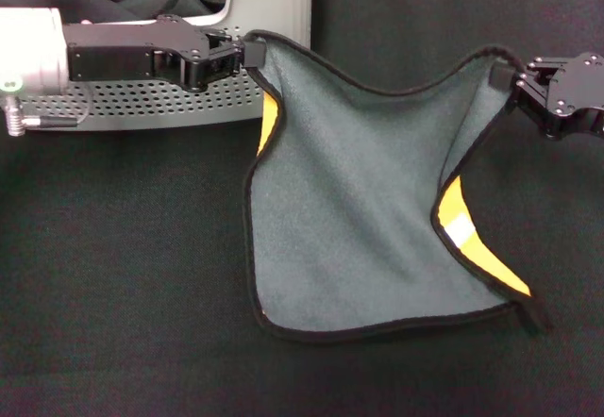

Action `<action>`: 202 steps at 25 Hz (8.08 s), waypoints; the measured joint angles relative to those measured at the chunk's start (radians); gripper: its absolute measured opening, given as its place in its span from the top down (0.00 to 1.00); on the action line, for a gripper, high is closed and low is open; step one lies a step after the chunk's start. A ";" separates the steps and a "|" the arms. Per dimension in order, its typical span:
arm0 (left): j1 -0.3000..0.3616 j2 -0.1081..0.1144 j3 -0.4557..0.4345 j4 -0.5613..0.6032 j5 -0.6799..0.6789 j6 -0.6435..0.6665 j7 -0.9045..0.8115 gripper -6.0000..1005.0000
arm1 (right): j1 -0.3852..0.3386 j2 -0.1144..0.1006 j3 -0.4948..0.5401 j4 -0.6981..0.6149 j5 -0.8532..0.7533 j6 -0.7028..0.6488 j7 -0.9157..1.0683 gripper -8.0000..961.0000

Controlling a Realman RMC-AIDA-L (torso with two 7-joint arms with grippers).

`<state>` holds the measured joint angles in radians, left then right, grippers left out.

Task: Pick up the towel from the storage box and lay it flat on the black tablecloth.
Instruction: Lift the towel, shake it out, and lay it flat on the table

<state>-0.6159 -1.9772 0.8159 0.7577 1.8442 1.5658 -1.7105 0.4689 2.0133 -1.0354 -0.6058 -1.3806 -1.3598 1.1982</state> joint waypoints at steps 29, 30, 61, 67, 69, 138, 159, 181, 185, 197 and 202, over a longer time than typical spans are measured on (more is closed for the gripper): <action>0.013 -0.005 0.000 0.006 -0.019 0.032 0.002 0.97 | 0.004 -0.002 0.007 0.024 -0.002 -0.003 0.020 0.94; 0.013 -0.005 0.000 0.006 -0.019 0.033 0.002 0.97 | 0.003 -0.002 0.007 0.024 -0.001 -0.001 0.020 0.94; 0.021 -0.005 0.000 0.006 -0.020 0.033 0.002 0.97 | -0.011 -0.007 0.002 0.063 -0.002 -0.011 0.021 0.94; 0.022 -0.004 0.000 0.006 -0.031 0.048 0.005 0.97 | -0.020 -0.006 0.010 0.067 0.003 -0.015 0.021 0.94; 0.023 0.000 0.000 0.006 -0.066 0.093 0.020 0.97 | -0.028 -0.004 0.016 0.042 0.014 -0.032 0.022 0.95; -0.109 -0.010 -0.029 -0.040 0.525 -0.249 -0.096 0.97 | 0.234 0.004 -0.044 0.082 -0.343 0.274 0.214 0.93; -0.107 -0.012 -0.030 -0.040 0.518 -0.254 -0.083 0.97 | 0.210 -0.001 -0.042 0.076 -0.334 0.267 -0.040 0.91; -0.109 -0.021 -0.031 -0.049 0.516 -0.253 -0.087 0.97 | 0.237 -0.003 -0.052 0.058 -0.344 0.339 -0.184 0.89; -0.110 -0.022 -0.031 -0.049 0.516 -0.253 -0.087 0.97 | 0.238 -0.002 -0.052 0.060 -0.344 0.343 -0.185 0.89; -0.110 -0.022 -0.031 -0.049 0.516 -0.253 -0.087 0.97 | 0.235 0.001 -0.052 0.061 -0.344 0.349 -0.184 0.88; -0.110 -0.022 -0.031 -0.049 0.516 -0.254 -0.087 0.97 | 0.233 0.002 -0.052 0.061 -0.344 0.347 -0.181 0.88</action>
<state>-0.7256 -1.9988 0.7854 0.7086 2.3601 1.3118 -1.7972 0.7018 2.0153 -1.0875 -0.5445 -1.7242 -1.0131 1.0172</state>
